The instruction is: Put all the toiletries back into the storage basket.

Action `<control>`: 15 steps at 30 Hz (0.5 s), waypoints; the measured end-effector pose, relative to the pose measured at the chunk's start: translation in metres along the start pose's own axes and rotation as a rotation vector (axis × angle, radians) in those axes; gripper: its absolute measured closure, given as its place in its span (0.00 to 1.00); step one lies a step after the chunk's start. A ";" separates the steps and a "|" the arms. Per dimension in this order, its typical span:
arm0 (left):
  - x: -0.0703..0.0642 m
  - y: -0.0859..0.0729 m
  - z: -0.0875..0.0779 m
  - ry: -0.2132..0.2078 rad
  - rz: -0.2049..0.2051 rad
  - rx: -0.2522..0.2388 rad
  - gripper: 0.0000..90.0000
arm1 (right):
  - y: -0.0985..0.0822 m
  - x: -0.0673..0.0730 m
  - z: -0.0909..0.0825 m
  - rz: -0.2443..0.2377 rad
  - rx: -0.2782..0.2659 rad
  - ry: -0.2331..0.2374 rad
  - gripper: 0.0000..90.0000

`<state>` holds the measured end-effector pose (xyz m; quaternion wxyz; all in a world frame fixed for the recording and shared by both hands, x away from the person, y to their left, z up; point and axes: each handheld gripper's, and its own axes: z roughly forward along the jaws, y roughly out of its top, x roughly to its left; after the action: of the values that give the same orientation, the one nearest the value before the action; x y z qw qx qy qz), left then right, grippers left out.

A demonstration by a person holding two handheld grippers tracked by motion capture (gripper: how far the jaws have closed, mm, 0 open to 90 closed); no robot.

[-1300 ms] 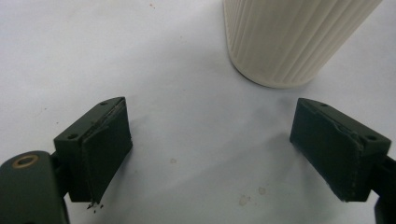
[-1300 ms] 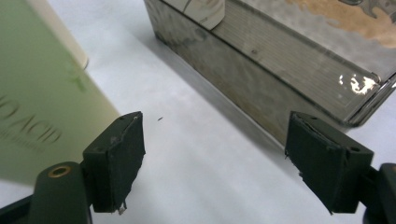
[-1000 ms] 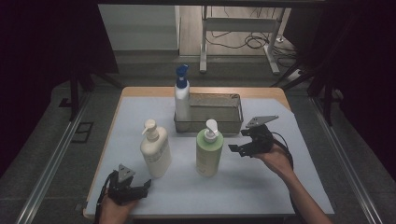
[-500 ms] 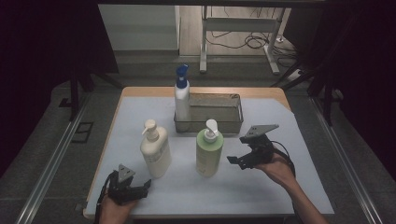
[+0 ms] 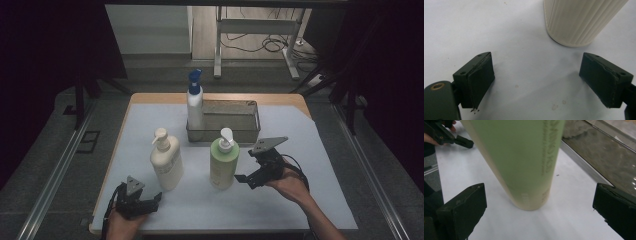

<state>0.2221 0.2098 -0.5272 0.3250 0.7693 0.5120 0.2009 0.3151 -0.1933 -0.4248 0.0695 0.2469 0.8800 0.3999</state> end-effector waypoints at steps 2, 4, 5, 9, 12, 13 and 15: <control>0.000 0.000 0.000 0.000 0.000 0.000 0.13 | 0.002 0.002 0.002 -0.004 -0.002 0.005 0.00; 0.000 0.000 0.000 0.000 0.000 0.000 0.13 | 0.004 0.004 0.003 -0.006 -0.002 0.016 0.00; 0.000 0.000 0.000 0.000 0.000 0.000 0.13 | 0.005 0.006 0.004 -0.003 -0.002 0.021 0.00; 0.000 0.000 0.000 0.001 0.003 0.000 0.13 | 0.008 0.010 0.009 -0.011 -0.002 0.022 0.00; 0.000 0.000 0.000 0.000 0.005 0.000 0.13 | 0.011 0.014 0.013 -0.016 0.000 0.026 0.01; 0.000 0.000 0.000 0.000 0.006 0.000 0.13 | 0.013 0.016 0.014 -0.021 0.001 0.028 0.01; 0.000 0.000 0.000 0.000 0.006 0.000 0.13 | 0.015 0.018 0.016 -0.024 0.000 0.029 0.02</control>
<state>0.2223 0.2102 -0.5271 0.3244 0.7708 0.5098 0.2017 0.3103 -0.1655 -0.4232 0.0614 0.2303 0.8837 0.4027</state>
